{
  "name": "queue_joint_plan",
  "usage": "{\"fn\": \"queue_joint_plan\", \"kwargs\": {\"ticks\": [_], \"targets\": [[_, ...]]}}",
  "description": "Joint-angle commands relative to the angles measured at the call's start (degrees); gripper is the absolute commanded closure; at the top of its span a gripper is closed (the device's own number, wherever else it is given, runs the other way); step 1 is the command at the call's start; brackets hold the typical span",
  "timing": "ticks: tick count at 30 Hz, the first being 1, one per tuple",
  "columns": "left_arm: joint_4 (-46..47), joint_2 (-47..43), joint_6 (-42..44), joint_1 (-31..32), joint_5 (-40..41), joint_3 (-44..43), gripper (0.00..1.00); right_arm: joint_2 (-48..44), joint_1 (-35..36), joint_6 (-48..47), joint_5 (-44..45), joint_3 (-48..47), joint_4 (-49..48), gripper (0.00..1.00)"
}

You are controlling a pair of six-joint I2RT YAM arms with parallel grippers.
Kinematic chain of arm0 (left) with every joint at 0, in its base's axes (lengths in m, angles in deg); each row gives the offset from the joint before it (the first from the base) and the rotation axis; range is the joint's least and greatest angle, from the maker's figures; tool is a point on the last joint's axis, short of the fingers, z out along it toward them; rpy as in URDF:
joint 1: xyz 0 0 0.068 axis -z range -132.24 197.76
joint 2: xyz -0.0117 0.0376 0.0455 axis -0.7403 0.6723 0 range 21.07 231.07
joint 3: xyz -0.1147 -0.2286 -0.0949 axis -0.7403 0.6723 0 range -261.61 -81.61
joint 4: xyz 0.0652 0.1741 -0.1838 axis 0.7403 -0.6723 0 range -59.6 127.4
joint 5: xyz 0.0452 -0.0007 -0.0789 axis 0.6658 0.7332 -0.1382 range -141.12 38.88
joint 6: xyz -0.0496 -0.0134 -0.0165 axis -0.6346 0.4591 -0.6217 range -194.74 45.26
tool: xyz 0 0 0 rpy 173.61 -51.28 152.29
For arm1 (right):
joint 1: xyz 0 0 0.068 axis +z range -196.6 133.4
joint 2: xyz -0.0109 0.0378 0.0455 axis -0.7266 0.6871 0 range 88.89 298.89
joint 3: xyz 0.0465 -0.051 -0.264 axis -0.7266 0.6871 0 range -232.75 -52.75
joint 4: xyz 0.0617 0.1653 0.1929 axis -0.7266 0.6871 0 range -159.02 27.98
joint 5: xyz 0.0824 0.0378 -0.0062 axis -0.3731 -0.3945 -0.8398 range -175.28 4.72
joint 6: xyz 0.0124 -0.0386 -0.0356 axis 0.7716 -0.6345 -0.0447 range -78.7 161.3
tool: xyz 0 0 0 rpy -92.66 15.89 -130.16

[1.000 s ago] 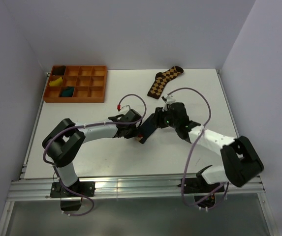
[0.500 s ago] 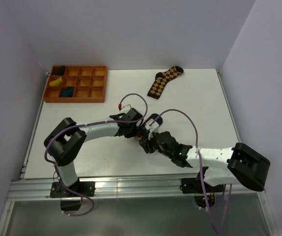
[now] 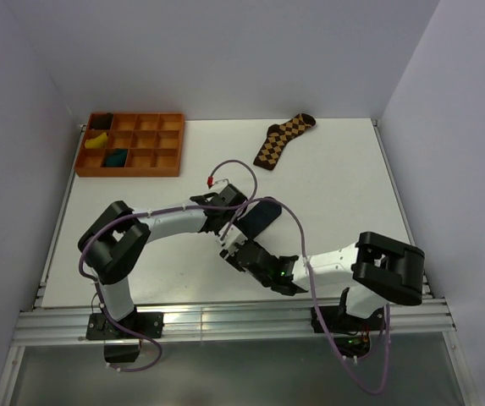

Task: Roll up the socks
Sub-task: Roll the sock at the center of the board.

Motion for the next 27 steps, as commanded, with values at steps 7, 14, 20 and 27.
{"fn": "queue_joint_plan", "kwargs": {"ticks": [7,14,20,27], "targets": [[-3.68,2.40,3.00,0.24,-3.17,-0.39,1.00,6.39,0.68,-6.40,6.61,-7.02,1.75,0.46],[-3.68,2.84,4.76,-0.37,-4.58,-0.92,1.00,11.40,0.51,-4.47,8.72,-9.57,5.45,0.46],[-4.12,2.58,5.82,-1.42,-4.93,-0.83,1.00,13.78,-1.16,-1.48,9.86,-9.83,6.41,0.46],[-3.86,2.23,5.73,-1.78,-5.37,0.13,1.00,10.81,-2.39,1.07,10.75,-8.61,6.60,0.47]]}}
